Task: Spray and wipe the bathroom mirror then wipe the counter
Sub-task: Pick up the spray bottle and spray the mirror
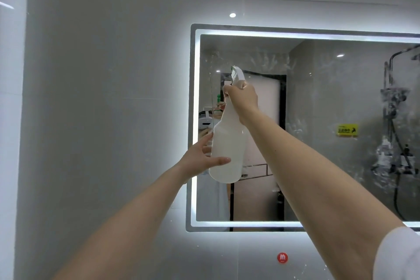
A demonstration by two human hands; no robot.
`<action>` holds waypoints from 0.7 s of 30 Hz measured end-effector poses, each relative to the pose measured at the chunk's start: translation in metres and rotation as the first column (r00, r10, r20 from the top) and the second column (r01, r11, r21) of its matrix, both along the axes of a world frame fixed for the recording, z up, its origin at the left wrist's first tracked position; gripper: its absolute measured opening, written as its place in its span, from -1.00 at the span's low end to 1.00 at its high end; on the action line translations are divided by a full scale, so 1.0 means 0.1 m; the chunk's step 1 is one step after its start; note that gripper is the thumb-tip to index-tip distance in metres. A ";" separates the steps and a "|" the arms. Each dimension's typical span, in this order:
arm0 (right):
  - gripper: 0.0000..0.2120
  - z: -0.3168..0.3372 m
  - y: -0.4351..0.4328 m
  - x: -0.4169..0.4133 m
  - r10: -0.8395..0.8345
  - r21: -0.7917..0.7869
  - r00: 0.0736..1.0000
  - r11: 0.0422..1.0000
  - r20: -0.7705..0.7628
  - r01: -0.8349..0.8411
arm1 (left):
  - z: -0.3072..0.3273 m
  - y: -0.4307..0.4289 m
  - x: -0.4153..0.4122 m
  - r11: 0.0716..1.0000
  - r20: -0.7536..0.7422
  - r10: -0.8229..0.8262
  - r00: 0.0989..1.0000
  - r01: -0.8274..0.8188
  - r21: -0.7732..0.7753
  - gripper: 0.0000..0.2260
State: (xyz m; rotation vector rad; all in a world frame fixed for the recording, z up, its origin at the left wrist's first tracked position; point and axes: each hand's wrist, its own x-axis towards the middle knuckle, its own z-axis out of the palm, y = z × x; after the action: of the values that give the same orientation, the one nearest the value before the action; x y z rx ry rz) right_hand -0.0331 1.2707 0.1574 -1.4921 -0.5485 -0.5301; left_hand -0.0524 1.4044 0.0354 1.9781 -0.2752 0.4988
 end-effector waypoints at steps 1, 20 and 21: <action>-0.86 -0.01 -0.01 0.01 -0.007 0.009 1.000 1.000 -0.003 0.007 | -0.01 0.00 0.01 1.000 -0.007 0.000 1.000 0.000 0.004 -0.15; -0.87 -0.07 -0.27 0.08 -0.098 -0.008 0.995 0.995 0.024 0.098 | -0.06 -0.26 0.08 0.998 -0.027 -0.065 0.998 0.065 0.013 -0.10; -0.87 -0.07 -0.28 0.07 -0.104 -0.014 0.994 0.994 0.029 0.104 | -0.07 -0.29 0.09 0.997 -0.026 -0.072 0.997 0.072 0.010 -0.10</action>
State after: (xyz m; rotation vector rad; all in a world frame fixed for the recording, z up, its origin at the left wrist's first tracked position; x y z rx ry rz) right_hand -0.0257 1.2422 0.1501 -1.5356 -0.4995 -0.6302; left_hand -0.0439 1.3755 0.0285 1.9763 -0.3327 0.4259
